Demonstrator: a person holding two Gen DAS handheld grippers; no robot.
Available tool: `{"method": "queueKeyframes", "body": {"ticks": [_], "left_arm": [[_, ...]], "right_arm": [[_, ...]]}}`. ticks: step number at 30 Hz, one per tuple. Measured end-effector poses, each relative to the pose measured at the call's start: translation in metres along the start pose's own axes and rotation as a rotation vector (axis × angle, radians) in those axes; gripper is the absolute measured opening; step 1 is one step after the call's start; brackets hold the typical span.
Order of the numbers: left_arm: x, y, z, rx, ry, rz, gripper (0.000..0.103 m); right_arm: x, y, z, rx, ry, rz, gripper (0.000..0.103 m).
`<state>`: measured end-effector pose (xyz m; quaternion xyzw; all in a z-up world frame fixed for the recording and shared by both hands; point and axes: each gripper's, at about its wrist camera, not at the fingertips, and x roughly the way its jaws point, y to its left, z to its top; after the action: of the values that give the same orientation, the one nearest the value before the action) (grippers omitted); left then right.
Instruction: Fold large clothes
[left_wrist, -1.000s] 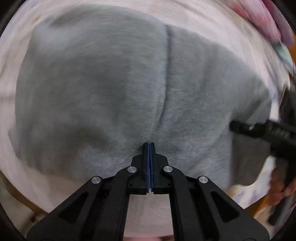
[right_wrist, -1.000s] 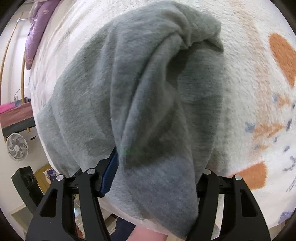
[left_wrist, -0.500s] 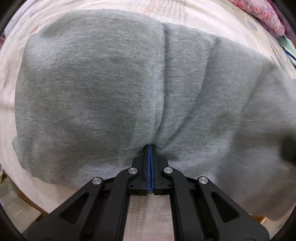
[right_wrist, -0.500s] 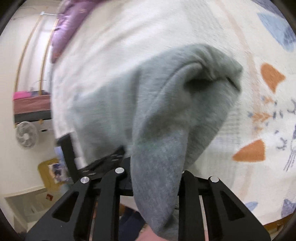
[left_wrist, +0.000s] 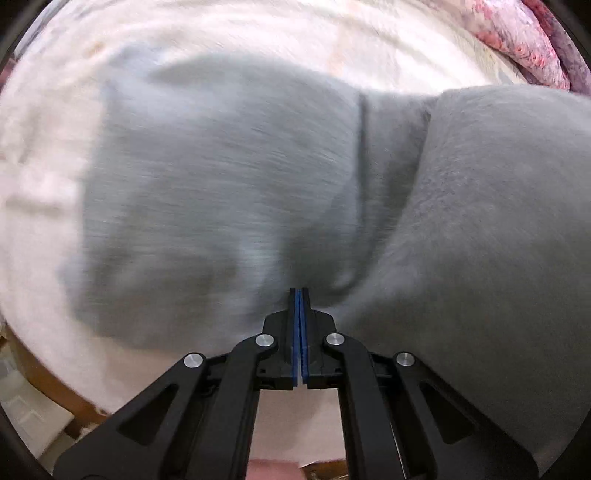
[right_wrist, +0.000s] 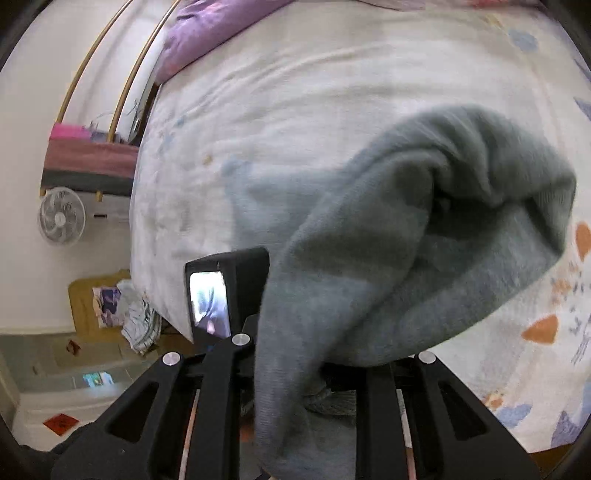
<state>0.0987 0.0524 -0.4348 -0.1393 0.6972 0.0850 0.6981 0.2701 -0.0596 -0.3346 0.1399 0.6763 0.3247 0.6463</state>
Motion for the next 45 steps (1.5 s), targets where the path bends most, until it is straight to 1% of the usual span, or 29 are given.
{"method": "queueKeyframes", "body": {"ticks": [3, 7, 10, 13, 14, 15, 16, 18, 20, 21, 22, 23, 24, 26, 27, 28, 29, 31, 32, 33, 34, 35, 37, 38, 39, 40, 41, 42, 45], "left_arm": [[-0.032, 0.035, 0.000, -0.011, -0.037, -0.034, 0.003], [-0.048, 0.093, 0.000, -0.058, -0.030, 0.018, 0.003], [-0.042, 0.131, 0.005, -0.100, -0.027, 0.011, 0.003], [-0.057, 0.178, 0.000, -0.135, -0.025, 0.034, 0.003], [-0.058, 0.194, -0.002, -0.159, -0.024, 0.030, 0.003], [-0.062, 0.209, -0.002, -0.175, -0.023, 0.027, 0.004], [-0.065, 0.217, -0.006, -0.188, -0.022, 0.030, 0.004], [-0.077, 0.241, -0.007, -0.216, -0.016, 0.028, 0.005], [-0.087, 0.250, -0.012, -0.249, -0.028, 0.004, 0.008], [-0.096, 0.256, -0.014, -0.274, -0.045, -0.029, 0.010], [-0.101, 0.259, -0.016, -0.287, -0.054, -0.038, 0.017], [-0.111, 0.261, -0.017, -0.300, -0.073, -0.058, 0.024], [-0.110, 0.258, -0.008, -0.299, -0.081, -0.082, 0.029], [-0.101, 0.229, 0.005, -0.266, -0.079, -0.187, 0.048], [-0.097, 0.217, 0.007, -0.234, -0.068, -0.255, 0.051], [-0.115, 0.225, 0.013, -0.222, -0.063, -0.280, 0.053], [-0.117, 0.218, 0.013, -0.218, -0.057, -0.304, 0.055], [-0.098, 0.206, 0.017, -0.255, -0.025, -0.407, 0.058], [-0.081, 0.201, 0.019, -0.287, 0.000, -0.455, 0.054], [-0.070, 0.198, 0.018, -0.324, 0.020, -0.449, 0.036], [-0.057, 0.195, 0.015, -0.354, 0.020, -0.405, 0.009], [-0.046, 0.195, 0.017, -0.379, 0.000, -0.370, 0.009], [-0.056, 0.196, 0.016, -0.370, -0.045, -0.314, 0.008], [-0.068, 0.198, 0.012, -0.357, -0.075, -0.277, 0.008], [-0.074, 0.200, 0.010, -0.352, -0.083, -0.260, 0.008], [-0.078, 0.203, 0.006, -0.346, -0.082, -0.245, 0.008], [-0.080, 0.208, 0.003, -0.344, -0.079, -0.226, 0.008], [-0.080, 0.212, 0.000, -0.345, -0.073, -0.214, 0.008], [-0.067, 0.228, -0.006, -0.377, -0.051, -0.122, 0.008]], "right_arm": [[0.018, 0.029, 0.005, -0.046, 0.035, -0.031, 0.017], [0.069, 0.070, 0.017, -0.069, 0.098, -0.082, 0.017], [0.105, 0.084, 0.025, -0.069, 0.138, -0.124, 0.017], [0.146, 0.092, 0.034, -0.027, 0.190, -0.144, 0.019], [0.157, 0.092, 0.036, -0.008, 0.213, -0.135, 0.025], [0.166, 0.091, 0.039, 0.020, 0.236, -0.121, 0.041], [0.179, 0.090, 0.044, 0.063, 0.278, -0.092, 0.047], [0.184, 0.095, 0.050, 0.047, 0.289, -0.083, 0.067], [0.175, 0.096, 0.057, 0.081, 0.260, 0.035, 0.082], [0.169, 0.096, 0.061, 0.111, 0.247, 0.097, 0.085], [0.160, 0.094, 0.064, 0.143, 0.222, 0.178, 0.085], [0.153, 0.093, 0.068, 0.147, 0.203, 0.201, 0.086], [0.141, 0.092, 0.073, 0.128, 0.173, 0.181, 0.087], [0.129, 0.093, 0.079, 0.107, 0.136, 0.121, 0.088], [0.122, 0.090, 0.081, 0.108, 0.123, 0.101, 0.088], [0.111, 0.082, 0.082, 0.119, 0.108, 0.087, 0.088], [0.105, 0.078, 0.081, 0.128, 0.098, 0.078, 0.088], [0.089, 0.059, 0.075, 0.154, 0.077, 0.053, 0.089], [0.085, 0.056, 0.073, 0.166, 0.071, 0.041, 0.089], [0.081, 0.054, 0.070, 0.176, 0.068, 0.032, 0.089], [0.077, 0.048, 0.066, 0.191, 0.062, 0.016, 0.089], [0.073, 0.043, 0.062, 0.200, 0.052, -0.001, 0.089], [0.073, 0.044, 0.058, 0.175, 0.040, -0.004, 0.087], [0.071, 0.045, 0.057, 0.149, 0.032, 0.007, 0.076], [0.069, 0.049, 0.058, 0.115, 0.014, 0.014, 0.059], [0.069, 0.055, 0.060, 0.075, -0.010, 0.001, 0.051], [0.073, 0.063, 0.063, 0.037, -0.020, -0.025, 0.036], [0.081, 0.072, 0.067, 0.002, -0.004, -0.030, 0.025], [0.110, 0.096, 0.078, -0.088, 0.038, -0.005, 0.020]]}}
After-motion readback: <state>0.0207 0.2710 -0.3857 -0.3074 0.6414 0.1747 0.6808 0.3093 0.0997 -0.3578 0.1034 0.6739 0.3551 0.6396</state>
